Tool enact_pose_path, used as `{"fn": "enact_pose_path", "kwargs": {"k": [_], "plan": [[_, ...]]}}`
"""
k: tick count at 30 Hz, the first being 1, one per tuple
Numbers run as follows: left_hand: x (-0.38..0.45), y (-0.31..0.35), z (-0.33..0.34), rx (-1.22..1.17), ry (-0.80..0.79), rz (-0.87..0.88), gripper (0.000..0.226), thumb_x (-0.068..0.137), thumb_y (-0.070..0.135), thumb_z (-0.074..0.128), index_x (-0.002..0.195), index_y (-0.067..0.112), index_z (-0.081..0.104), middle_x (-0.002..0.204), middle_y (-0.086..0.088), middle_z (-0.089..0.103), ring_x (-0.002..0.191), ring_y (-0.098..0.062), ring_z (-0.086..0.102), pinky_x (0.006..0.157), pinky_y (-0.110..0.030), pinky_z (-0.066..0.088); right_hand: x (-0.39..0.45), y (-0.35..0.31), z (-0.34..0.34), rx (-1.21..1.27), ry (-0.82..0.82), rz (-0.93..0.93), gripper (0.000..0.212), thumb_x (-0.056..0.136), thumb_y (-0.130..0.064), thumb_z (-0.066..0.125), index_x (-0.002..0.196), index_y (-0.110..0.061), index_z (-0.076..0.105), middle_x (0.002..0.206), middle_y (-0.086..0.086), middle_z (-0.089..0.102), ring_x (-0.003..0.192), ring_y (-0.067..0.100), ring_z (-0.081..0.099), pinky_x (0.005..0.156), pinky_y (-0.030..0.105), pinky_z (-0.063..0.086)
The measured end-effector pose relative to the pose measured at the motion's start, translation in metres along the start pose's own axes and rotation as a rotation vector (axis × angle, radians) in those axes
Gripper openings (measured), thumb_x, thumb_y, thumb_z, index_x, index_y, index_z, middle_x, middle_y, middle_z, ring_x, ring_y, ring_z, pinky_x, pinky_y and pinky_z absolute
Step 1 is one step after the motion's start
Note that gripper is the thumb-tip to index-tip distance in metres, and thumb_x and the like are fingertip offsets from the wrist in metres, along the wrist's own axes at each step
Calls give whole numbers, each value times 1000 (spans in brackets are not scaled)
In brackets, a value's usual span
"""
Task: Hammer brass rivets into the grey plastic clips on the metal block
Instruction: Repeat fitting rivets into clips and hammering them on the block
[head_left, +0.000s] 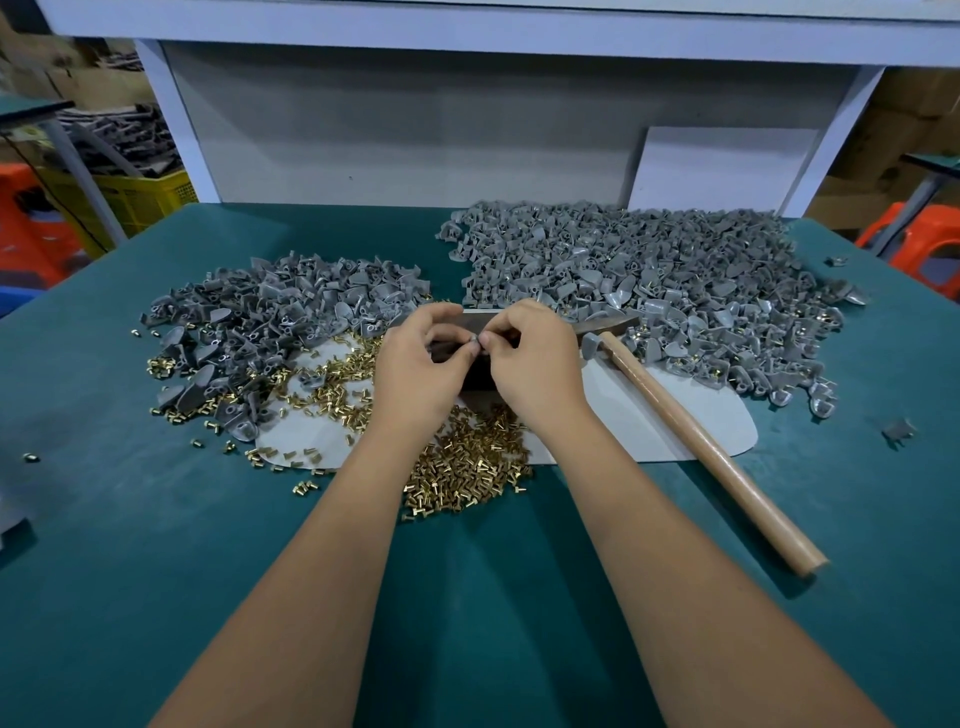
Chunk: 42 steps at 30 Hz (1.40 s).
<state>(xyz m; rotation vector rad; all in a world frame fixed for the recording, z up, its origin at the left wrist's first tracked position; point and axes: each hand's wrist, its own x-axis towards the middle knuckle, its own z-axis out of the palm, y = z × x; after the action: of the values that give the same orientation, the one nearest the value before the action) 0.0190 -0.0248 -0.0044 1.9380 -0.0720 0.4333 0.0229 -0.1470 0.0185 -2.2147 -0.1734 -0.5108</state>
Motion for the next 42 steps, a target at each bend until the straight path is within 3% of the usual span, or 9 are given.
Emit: {"fn": "enact_pose_path", "kwargs": {"k": [3,7,11,16,22,27,32,37,42], "plan": [[-1,0,0,-25,-6,-7,34,87,15,72,116,27,60,90,12,72,106,-10,61,95,-28,48,0,-1,0,7,11,21,12,86,-9,65,75,-12,66,86,-4,55,75,9,49,65,22,31],[-1,0,0,-30,-12,4,34,87,14,71,112,32,59,90,14,71,110,-14,60,95,-29,47,2,-4,-1,-10,-7,43,15,86,-10,65,72,-15,64,84,-5,55,74,10,48,66,23,32],[-2,2,-1,-35,-13,26,36,86,9,71,109,34,60,88,15,69,98,4,61,84,-9,43,9,-5,-5,-43,-83,77,17,86,-13,66,71,-19,63,71,-10,51,68,10,49,63,23,33],[-3,6,-1,-6,-17,16,33,88,12,70,117,28,62,92,14,70,114,-20,58,100,-42,46,5,-3,-3,-47,-57,26,12,87,-13,65,75,-17,64,83,-6,54,76,12,49,67,22,33],[-5,8,-4,-96,-17,-61,35,88,14,70,121,21,61,93,10,72,98,-7,65,95,-40,51,0,5,-2,13,-58,-49,15,94,-14,54,80,-13,60,86,-6,52,78,8,47,60,14,30],[-4,7,-3,-197,-14,-133,33,88,15,71,120,22,62,94,10,73,96,-6,66,95,-35,51,-2,5,-5,189,-24,12,25,99,-17,44,93,-8,66,94,0,60,87,8,52,72,15,37],[-3,5,-3,-270,-16,-159,30,88,12,70,114,23,63,90,9,74,90,-4,67,84,-26,50,-3,5,-4,186,-29,2,24,99,-17,45,90,-7,65,91,-1,59,81,2,49,67,10,34],[-3,5,-4,-242,-12,-140,31,87,13,71,115,23,62,88,10,74,95,-6,66,92,-31,51,-4,5,-4,182,-39,1,23,98,-16,46,88,-8,65,87,-4,56,82,7,50,67,18,36],[-4,4,-3,-164,-3,-58,34,87,14,73,118,23,61,84,13,73,88,12,61,86,-20,47,-5,4,-2,137,-42,-15,11,90,-12,59,81,-13,66,86,-8,54,81,3,49,66,6,33]]}}
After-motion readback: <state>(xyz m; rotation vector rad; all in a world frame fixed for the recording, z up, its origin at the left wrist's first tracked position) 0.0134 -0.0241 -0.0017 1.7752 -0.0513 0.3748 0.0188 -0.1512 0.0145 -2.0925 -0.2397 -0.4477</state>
